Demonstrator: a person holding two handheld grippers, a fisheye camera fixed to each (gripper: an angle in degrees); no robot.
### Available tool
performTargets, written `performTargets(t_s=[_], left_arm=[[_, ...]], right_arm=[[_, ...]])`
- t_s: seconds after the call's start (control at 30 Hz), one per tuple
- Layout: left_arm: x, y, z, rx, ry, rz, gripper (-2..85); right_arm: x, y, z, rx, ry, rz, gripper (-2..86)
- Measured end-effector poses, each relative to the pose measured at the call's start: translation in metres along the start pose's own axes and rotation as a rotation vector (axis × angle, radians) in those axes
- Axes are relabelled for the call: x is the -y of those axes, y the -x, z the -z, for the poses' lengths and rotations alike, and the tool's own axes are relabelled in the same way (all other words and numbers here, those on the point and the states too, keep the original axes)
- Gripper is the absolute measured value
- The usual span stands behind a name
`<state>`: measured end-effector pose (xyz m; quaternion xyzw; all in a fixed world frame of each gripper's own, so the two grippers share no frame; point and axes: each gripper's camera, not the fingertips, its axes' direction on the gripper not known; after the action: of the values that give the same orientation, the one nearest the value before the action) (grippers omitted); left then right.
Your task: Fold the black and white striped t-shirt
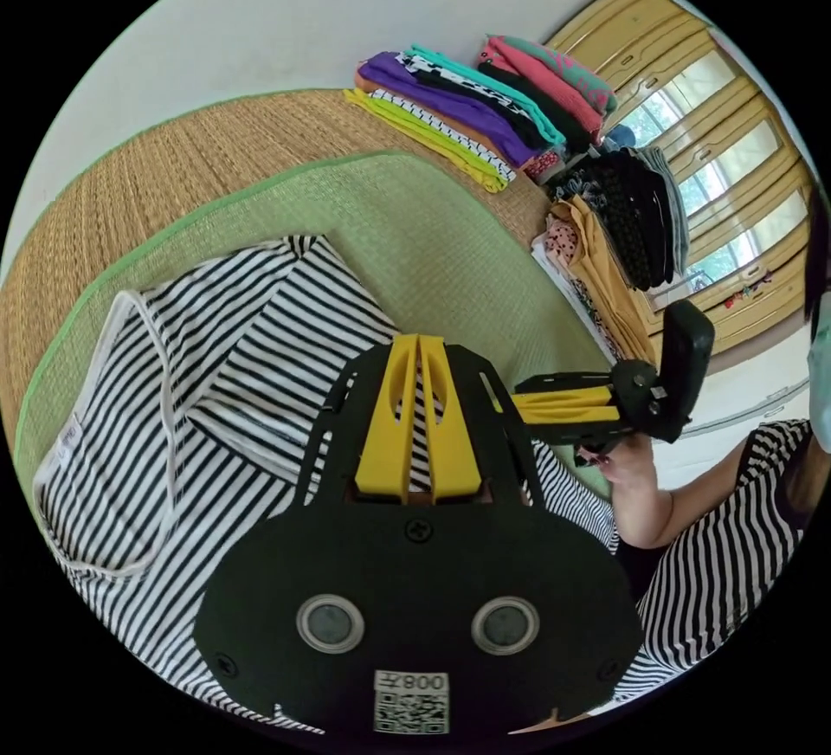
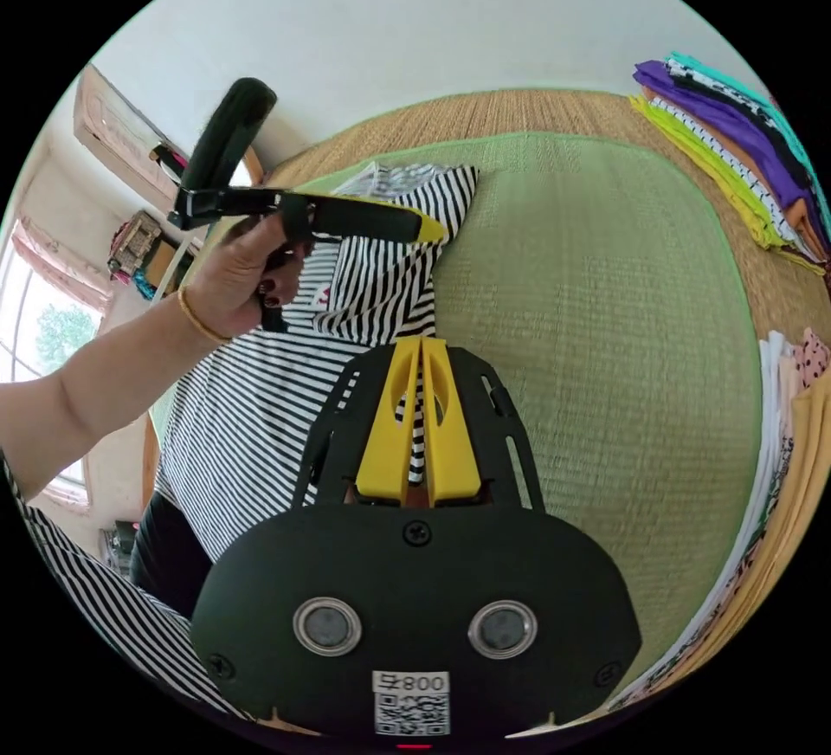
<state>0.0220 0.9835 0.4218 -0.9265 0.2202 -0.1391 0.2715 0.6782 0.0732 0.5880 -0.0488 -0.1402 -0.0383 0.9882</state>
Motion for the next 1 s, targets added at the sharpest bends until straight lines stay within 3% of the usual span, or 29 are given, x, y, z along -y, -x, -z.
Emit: performTargets(t_s=[0.1, 0.33, 0.4, 0.53, 0.63, 0.8, 1.0], left_arm=[[-0.037, 0.016, 0.01, -0.001, 0.007, 0.086, 0.1], [-0.185, 0.045, 0.101, -0.085, -0.294, 0.363, 0.4], [-0.231, 0.055, 0.122, -0.054, -0.319, 0.46, 0.7], [-0.346, 0.082, 0.177, 0.003, -0.473, 0.74, 2.3], [-0.416, 0.102, 0.209, 0.062, -0.598, 0.9, 5.3], [-0.479, 0.145, 0.232, 0.091, -0.675, 1.013, 8.4], [-0.518, 0.188, 0.233, 0.056, -0.749, 1.046, 7.7]], right_arm=[[0.0, -0.024, -0.005, 0.027, -0.019, -0.009, 0.0], [-0.007, -0.091, -0.022, 0.116, -0.05, -0.035, 0.0], [-0.011, -0.119, -0.027, 0.199, -0.057, -0.073, 0.0], [-0.037, -0.214, -0.05, 0.553, -0.112, -0.283, 0.1], [-0.048, -0.238, -0.047, 0.459, -0.108, -0.314, 0.1], [-0.045, -0.208, -0.045, 0.342, -0.108, -0.217, 0.4], [-0.008, -0.09, -0.128, 0.283, 0.002, 0.068, 2.9]])
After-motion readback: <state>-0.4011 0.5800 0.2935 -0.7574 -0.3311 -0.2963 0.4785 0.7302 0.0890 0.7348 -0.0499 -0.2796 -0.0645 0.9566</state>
